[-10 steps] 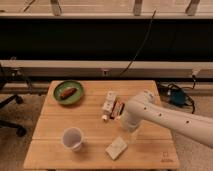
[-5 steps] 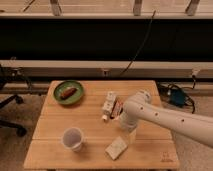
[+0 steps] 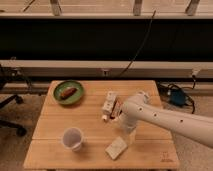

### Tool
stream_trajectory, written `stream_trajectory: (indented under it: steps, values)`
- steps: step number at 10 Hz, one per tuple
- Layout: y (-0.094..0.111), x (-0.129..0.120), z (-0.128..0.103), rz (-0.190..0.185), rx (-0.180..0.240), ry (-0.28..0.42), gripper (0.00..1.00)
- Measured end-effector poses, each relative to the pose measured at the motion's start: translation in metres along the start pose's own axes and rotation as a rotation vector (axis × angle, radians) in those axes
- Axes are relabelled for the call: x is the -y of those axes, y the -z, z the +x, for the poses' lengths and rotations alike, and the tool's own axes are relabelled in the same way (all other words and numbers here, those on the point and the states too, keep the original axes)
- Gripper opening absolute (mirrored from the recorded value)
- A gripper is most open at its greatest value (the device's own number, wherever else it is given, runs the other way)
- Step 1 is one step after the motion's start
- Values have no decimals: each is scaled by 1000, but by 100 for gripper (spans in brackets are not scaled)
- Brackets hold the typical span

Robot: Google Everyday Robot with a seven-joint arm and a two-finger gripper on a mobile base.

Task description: Place the white sponge in the ceramic cup

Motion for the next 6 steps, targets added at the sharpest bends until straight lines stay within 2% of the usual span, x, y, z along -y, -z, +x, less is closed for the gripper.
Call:
stream_trajectory:
  steps: [2,6]
  values:
    - [-5,-18,-14,-11,-6,-21,80]
    - [-15,-26,-29,-18,-1,-38,80]
